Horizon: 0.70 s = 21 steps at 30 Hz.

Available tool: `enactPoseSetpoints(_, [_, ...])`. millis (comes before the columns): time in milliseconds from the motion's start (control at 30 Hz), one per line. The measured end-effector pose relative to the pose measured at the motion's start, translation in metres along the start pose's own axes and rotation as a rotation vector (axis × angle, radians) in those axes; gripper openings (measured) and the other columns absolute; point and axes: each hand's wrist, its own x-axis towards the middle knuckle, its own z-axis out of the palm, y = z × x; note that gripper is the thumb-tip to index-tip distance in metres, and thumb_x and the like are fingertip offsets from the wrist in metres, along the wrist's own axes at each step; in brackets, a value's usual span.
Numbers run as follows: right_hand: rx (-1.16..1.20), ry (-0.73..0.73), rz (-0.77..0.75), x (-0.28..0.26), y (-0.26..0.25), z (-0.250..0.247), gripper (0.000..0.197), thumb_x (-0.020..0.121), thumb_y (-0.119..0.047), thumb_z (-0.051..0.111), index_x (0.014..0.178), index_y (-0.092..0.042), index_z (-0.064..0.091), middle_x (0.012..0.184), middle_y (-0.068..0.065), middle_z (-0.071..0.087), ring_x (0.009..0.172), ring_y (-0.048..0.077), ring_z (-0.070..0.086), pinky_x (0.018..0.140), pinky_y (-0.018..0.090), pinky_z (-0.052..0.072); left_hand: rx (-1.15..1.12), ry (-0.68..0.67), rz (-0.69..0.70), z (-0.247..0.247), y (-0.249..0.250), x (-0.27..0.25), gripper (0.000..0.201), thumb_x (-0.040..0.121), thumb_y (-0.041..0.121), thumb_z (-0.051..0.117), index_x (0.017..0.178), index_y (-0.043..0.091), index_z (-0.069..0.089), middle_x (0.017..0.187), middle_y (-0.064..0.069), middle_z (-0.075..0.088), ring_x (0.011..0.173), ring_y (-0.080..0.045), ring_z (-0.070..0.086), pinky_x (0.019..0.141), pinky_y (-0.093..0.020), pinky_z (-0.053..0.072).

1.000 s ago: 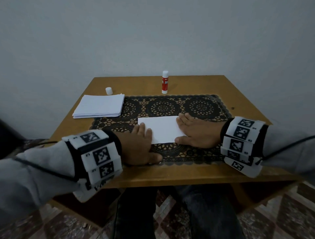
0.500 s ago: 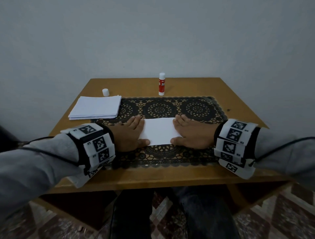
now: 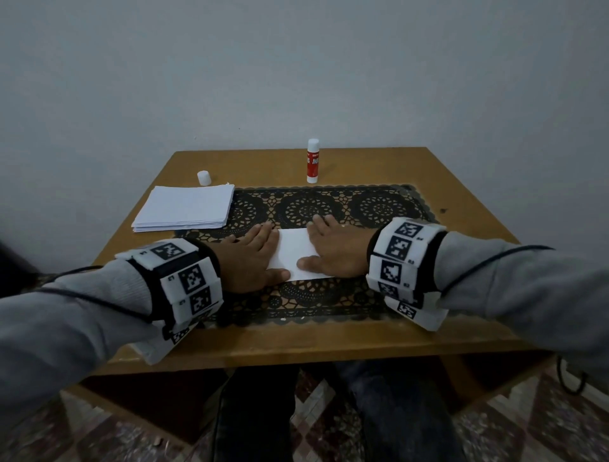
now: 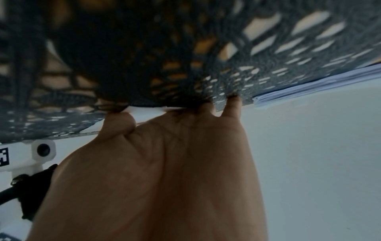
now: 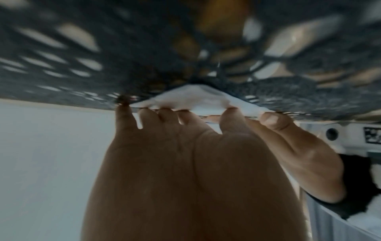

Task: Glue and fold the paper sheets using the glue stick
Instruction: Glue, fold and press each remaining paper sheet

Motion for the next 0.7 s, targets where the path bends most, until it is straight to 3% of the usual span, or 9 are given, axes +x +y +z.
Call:
enactPoseSetpoints(167, [0.0, 0.004, -0.129, -0.002, -0.007, 0.004, 0.071, 0.103, -0.046, 0.027, 0.153, -0.009, -0.007, 0.161, 0.007, -0.014, 0.148, 0.028, -0.011, 0.12, 0.047, 0.008, 0.008, 0.005, 0.016, 0.001, -0.002, 0.002, 0.084, 0.095, 0.061, 0.019, 0.148, 0.011, -0.023, 0.155, -0.006, -0.029, 0.145, -0.019, -0.02, 0.119, -0.046, 0.002])
enactPoseSetpoints(300, [-0.003, -0.024, -0.068, 0.004, 0.017, -0.003, 0.074, 0.1, -0.054, 0.025, 0.154, -0.018, -0.01, 0.161, 0.005, -0.017, 0.148, 0.03, -0.011, 0.12, 0.051, 0.008, 0.01, 0.005, 0.019, 0.001, -0.002, 0.002, 0.084, 0.095, 0.062, 0.019, 0.148, 0.012, -0.023, 0.155, -0.005, -0.029, 0.145, -0.019, -0.02, 0.119, -0.046, 0.002])
enactPoseSetpoints(500, [-0.048, -0.01, -0.086, -0.014, 0.023, 0.013, 0.074, 0.101, -0.052, 0.024, 0.153, -0.014, -0.011, 0.16, 0.008, -0.018, 0.148, 0.028, -0.012, 0.121, 0.045, 0.005, 0.007, 0.007, 0.022, 0.001, -0.003, 0.002, 0.084, 0.094, 0.063, 0.02, 0.148, 0.013, -0.023, 0.155, -0.004, -0.029, 0.145, -0.019, -0.02, 0.119, -0.046, 0.003])
enactPoseSetpoints(700, [0.018, -0.084, -0.017, -0.025, 0.059, 0.003, 0.079, 0.098, -0.058, 0.03, 0.153, -0.021, -0.013, 0.16, -0.001, -0.019, 0.147, 0.029, -0.014, 0.119, 0.044, 0.006, 0.035, 0.065, 0.028, -0.009, -0.003, -0.005, 0.088, 0.093, 0.064, 0.03, 0.152, 0.012, -0.01, 0.159, -0.003, -0.015, 0.148, -0.018, -0.006, 0.12, -0.042, 0.011])
